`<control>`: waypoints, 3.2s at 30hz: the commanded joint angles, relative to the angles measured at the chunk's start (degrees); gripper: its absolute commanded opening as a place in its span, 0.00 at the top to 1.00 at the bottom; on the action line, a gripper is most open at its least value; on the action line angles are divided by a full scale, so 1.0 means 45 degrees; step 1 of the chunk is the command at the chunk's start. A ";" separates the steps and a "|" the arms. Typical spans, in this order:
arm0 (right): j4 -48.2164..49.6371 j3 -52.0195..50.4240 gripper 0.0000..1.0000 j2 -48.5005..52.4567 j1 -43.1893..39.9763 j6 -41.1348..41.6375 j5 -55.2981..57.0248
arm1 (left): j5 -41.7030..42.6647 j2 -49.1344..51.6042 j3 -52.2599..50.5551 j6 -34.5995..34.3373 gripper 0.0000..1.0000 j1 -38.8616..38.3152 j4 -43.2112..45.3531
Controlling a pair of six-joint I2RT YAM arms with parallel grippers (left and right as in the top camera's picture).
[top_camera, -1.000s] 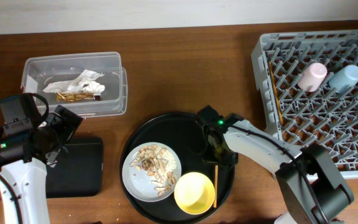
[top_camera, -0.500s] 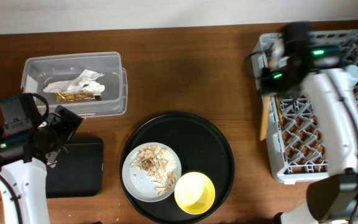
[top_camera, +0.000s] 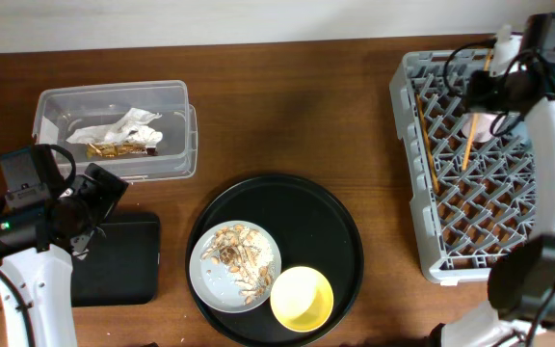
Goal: Sort waste into correct bins and load items into the dishwasher rack
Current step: 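Carry the chopstick to the rack's left side and release it, then reach the right gripper to the yellow bowl and grasp its rim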
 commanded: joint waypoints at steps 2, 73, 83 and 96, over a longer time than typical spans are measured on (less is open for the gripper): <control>0.0010 0.0165 0.95 0.1292 0.0097 -0.0423 -0.0282 | 0.0087 0.0005 0.0019 -0.0160 0.01 0.0063 0.0015; -0.8592 0.0185 0.01 0.1107 1.0457 -0.0330 -0.4979 | 0.0092 0.0005 0.0019 -0.0160 0.01 0.0063 0.0015; -0.9369 0.0126 0.01 0.0884 1.6247 0.9267 0.2535 | 0.0087 0.0005 0.0019 -0.0160 0.01 0.0063 0.0015; -0.7966 0.0078 0.01 0.0884 1.8729 1.1370 0.3298 | 0.0087 0.0005 0.0019 -0.0160 0.01 0.0063 0.0015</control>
